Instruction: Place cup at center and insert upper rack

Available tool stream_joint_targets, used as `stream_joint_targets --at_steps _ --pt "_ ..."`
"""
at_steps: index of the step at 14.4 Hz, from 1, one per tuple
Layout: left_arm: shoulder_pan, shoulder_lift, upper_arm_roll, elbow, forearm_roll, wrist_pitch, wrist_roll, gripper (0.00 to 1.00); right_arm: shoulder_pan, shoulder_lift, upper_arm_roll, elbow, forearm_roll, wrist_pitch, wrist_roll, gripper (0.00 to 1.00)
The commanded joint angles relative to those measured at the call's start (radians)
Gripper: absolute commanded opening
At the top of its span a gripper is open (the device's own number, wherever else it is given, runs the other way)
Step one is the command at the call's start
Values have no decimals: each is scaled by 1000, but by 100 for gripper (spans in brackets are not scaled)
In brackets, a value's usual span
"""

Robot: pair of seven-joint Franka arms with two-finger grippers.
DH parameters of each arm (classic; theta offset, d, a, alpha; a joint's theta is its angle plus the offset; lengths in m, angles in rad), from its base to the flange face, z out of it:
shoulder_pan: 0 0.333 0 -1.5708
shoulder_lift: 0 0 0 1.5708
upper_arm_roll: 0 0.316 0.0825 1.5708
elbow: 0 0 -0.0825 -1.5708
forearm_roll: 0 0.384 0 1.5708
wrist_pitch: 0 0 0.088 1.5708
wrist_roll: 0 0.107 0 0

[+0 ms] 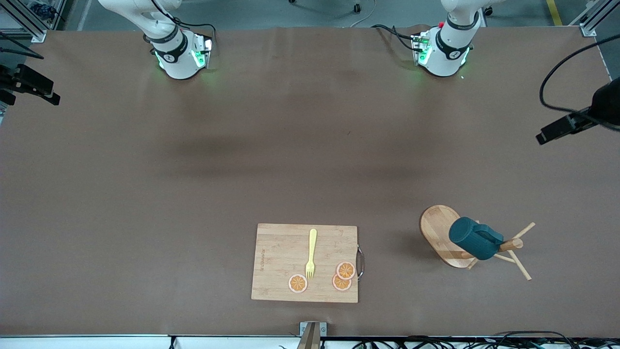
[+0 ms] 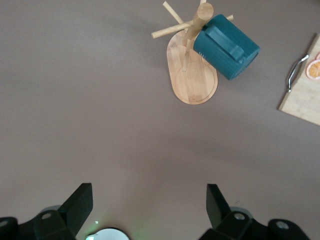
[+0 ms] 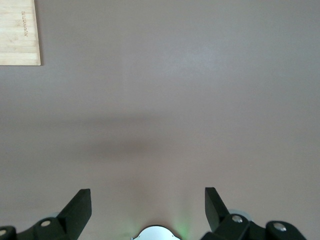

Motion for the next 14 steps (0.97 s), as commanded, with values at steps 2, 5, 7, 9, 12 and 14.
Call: stream_joint_targets --at_steps 2,5,7,9,12,14 --pt "-116 -106 149 -103 7 -7 114 100 0 -7 -4 -6 12 7 3 100" --pt "-196 -146 248 -157 -1 -6 168 100 2 -7 -3 -6 12 10 3 100" --pt "-224 -164 280 -192 -1 17 176 100 4 -9 -3 -6 12 13 3 100" --pt "-224 -224 279 -271 -9 63 192 100 5 -9 -1 -6 10 16 3 100" --pt "-216 -288 277 -341 -24 80 248 100 5 -9 -1 -6 10 19 3 100" --pt "-229 -314 276 -342 -24 62 248 100 5 -9 -1 -7 12 16 3 100"
